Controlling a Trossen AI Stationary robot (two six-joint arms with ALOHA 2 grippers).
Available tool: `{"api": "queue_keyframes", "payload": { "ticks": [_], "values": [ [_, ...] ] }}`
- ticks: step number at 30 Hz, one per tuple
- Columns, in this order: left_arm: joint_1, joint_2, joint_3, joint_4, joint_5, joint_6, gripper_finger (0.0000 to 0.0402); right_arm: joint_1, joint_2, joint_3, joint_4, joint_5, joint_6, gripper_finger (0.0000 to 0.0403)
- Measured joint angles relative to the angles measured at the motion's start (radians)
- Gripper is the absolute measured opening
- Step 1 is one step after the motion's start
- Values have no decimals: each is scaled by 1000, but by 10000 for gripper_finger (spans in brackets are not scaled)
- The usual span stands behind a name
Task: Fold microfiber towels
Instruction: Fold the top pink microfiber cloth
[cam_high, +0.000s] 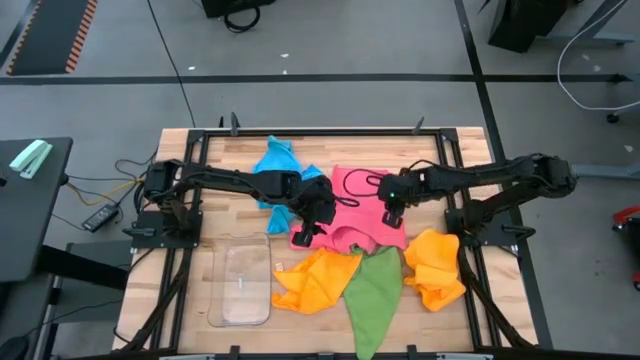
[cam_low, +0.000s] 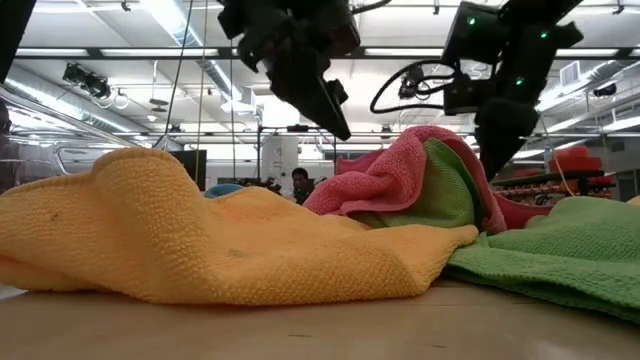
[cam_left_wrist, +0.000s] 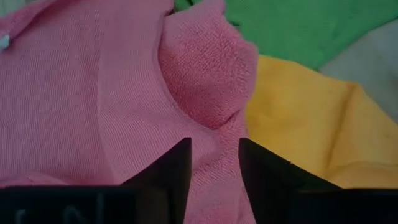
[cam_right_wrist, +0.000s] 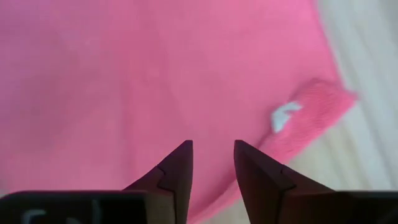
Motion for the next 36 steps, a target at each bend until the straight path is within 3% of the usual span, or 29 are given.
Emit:
{"api": "queue_keyframes", "payload": {
  "ticks": [5, 19, 36],
  "values": [
    [5, -17, -53, 37, -17, -4, 101, -85, 0, 0, -1, 11, -90, 122],
    [29, -189, -243, 156, -34, -52, 62, -229, 27, -21, 91, 4, -86, 122],
    [53, -277, -293, 159, -56, -68, 61, -197, 296, 3, 313, -165, -88, 112]
  ]
}}
